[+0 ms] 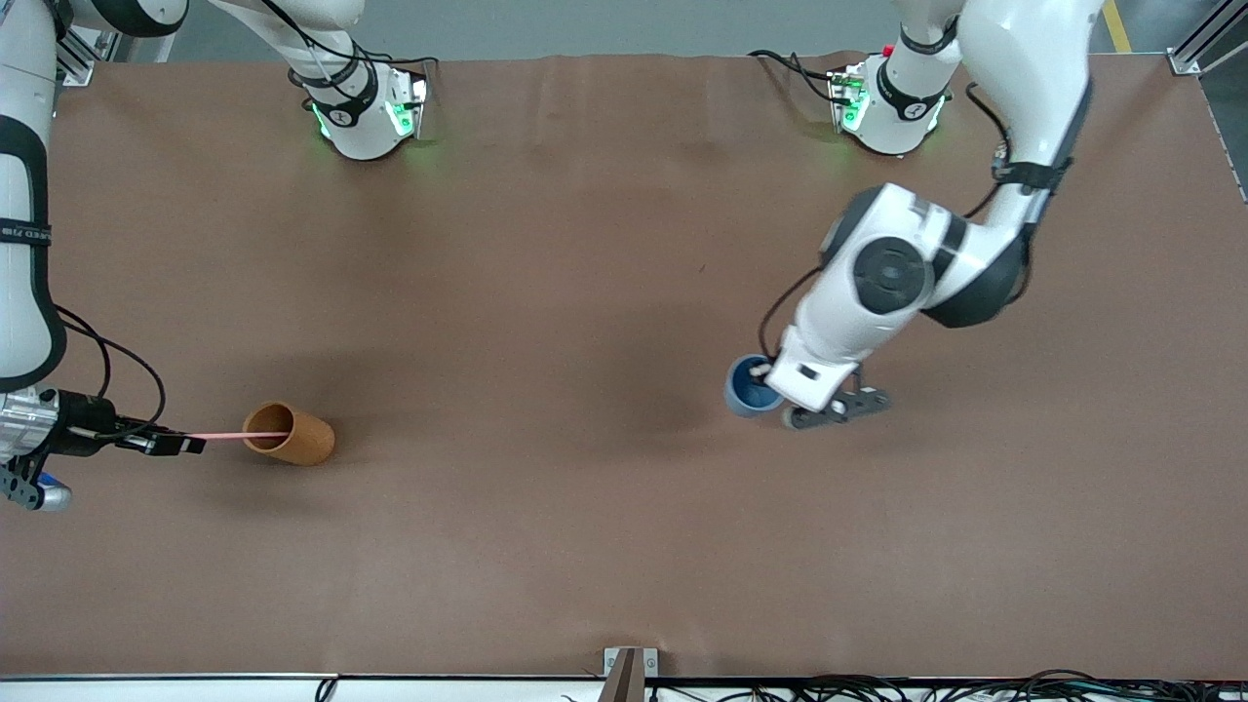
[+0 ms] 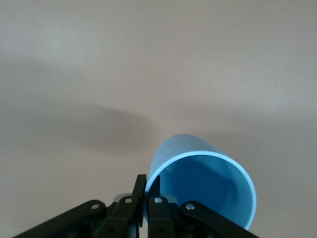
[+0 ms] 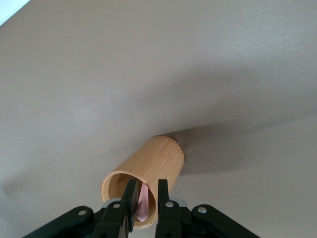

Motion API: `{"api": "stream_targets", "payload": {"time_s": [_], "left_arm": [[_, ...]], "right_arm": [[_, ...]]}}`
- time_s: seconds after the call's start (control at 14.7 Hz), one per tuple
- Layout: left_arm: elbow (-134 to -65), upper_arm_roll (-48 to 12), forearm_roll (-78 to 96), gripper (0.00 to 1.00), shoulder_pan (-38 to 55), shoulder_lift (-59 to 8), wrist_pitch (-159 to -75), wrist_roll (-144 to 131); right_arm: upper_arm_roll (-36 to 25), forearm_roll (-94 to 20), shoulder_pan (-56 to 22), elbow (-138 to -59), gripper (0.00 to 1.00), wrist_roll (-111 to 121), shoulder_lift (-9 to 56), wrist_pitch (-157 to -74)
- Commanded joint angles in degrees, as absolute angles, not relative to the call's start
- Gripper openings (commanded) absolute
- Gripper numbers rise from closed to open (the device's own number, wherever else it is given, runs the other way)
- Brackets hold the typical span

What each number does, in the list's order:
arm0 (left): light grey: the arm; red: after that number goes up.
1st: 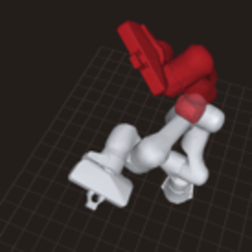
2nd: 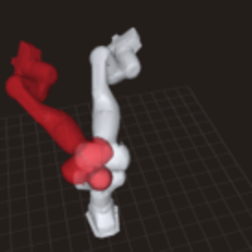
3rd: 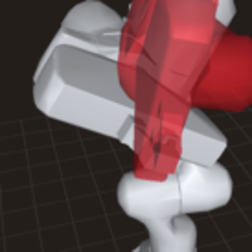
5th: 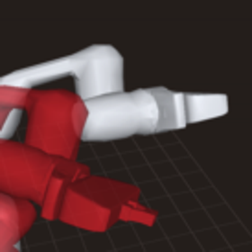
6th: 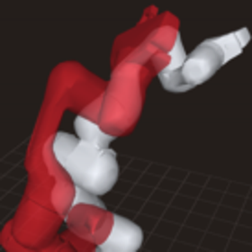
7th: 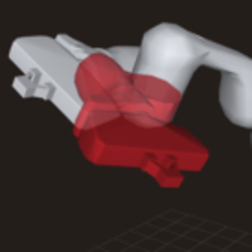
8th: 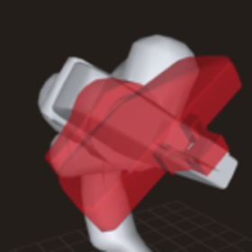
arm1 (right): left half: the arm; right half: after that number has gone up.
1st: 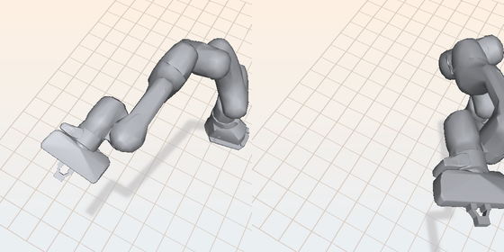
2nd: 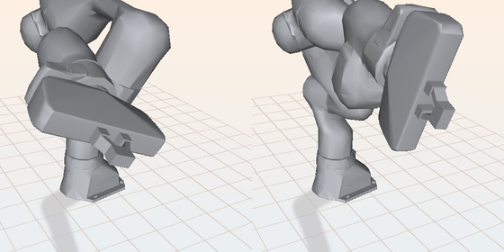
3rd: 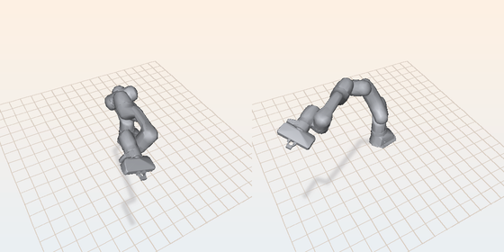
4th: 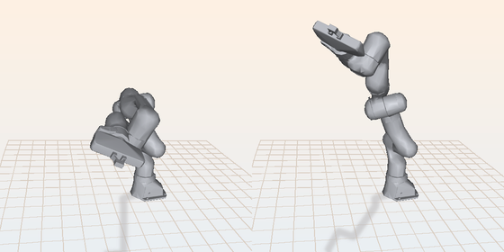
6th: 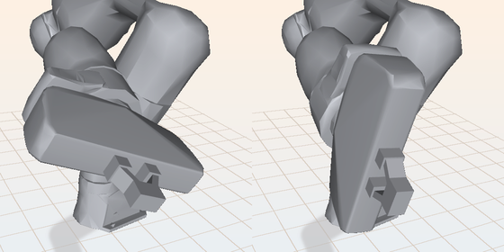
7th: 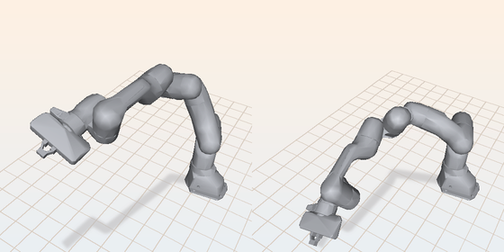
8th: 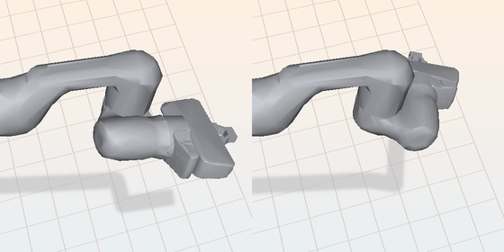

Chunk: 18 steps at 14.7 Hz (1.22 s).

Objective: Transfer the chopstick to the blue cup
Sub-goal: 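Slide the blue cup with the left gripper toward the table middle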

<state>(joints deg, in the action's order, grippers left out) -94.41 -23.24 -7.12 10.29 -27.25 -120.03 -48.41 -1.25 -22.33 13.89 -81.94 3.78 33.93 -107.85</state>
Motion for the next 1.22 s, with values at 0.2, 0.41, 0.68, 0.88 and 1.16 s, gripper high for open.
{"api": "stream_targets", "payload": {"time_s": [0.2, 0.41, 0.68, 0.88, 1.16], "left_arm": [[-92.02, -27.16, -15.63, 0.0, 14.84, -35.23, -125.05, -64.58], [-92.11, -27.25, -18.53, 0.0, 16.34, -37.52, -127.88, -67.58], [-91.58, -27.33, -19.34, 0.02, 16.44, -39.2, -128.23, -68.64], [-91.67, -27.33, -19.6, 0.03, 16.35, -39.29, -128.85, -68.56], [-91.84, -27.33, -19.6, 0.39, 16.0, -39.64, -128.85, -67.68]], "right_arm": [[-0.53, -25.66, 14.33, -82.0, 0.24, 3.16, 33.57, -106.79], [-0.53, -25.66, 14.41, -82.18, 0.24, 3.16, 33.57, -106.7], [-0.62, -25.58, 14.5, -82.18, 0.08, 3.25, 33.57, -106.7], [-0.53, -25.58, 14.33, -82.0, 0.02, 3.25, 33.4, -106.61], [-0.53, -23.83, 12.93, -81.47, 0.02, 3.25, 28.06, -106.09]]}}
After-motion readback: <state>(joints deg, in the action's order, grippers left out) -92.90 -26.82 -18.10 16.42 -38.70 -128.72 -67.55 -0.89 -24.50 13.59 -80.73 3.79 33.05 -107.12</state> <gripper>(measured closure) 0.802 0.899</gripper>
